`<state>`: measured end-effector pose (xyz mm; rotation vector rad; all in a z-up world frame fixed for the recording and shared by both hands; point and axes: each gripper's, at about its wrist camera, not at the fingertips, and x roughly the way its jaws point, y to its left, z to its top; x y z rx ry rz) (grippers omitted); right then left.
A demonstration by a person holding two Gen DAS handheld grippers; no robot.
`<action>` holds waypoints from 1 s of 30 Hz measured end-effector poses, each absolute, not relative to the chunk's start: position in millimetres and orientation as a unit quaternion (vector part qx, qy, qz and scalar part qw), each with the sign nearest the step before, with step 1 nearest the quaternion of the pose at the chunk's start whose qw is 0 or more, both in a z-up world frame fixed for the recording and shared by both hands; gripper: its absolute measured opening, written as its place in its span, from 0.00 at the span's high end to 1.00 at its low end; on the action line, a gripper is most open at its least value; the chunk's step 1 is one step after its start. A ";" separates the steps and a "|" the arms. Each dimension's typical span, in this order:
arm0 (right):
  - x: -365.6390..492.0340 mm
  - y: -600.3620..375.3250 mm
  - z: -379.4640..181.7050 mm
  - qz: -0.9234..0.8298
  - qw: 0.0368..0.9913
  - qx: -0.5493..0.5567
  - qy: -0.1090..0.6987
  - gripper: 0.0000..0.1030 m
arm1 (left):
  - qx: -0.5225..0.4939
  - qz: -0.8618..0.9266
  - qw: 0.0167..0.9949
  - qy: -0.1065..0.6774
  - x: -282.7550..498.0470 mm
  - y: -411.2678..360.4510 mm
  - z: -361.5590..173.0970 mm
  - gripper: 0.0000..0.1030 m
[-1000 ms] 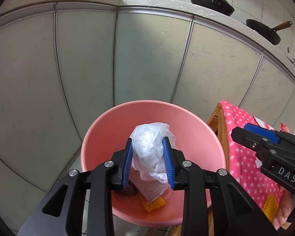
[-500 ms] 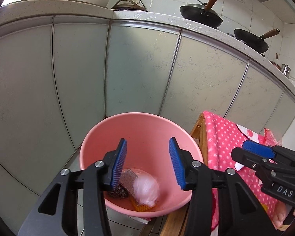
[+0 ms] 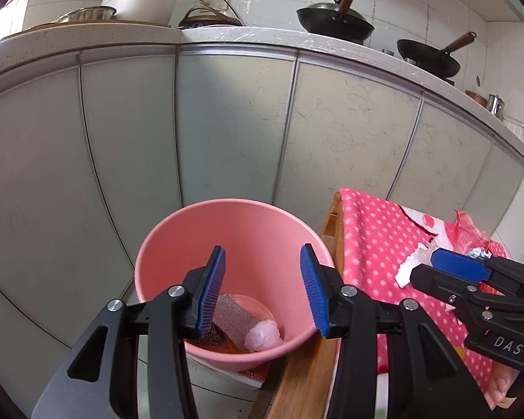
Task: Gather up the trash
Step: 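Withdraw both tools from the bucket back over the table, then grasp the pink-white paper tube with the left tool while the right tool approaches the white plastic bag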
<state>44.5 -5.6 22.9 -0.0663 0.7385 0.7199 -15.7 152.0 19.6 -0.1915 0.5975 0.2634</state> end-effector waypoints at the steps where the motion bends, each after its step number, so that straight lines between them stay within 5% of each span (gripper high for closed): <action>1: 43.6 -9.0 23.8 0.343 0.870 -0.028 0.353 0.59 | -0.093 0.127 0.942 0.295 -16.2 148.6 19.8 0.56; 30: 7.0 -158.4 6.8 0.230 0.903 0.034 0.362 0.59 | -0.061 0.012 0.942 0.329 -31.2 73.6 16.5 0.57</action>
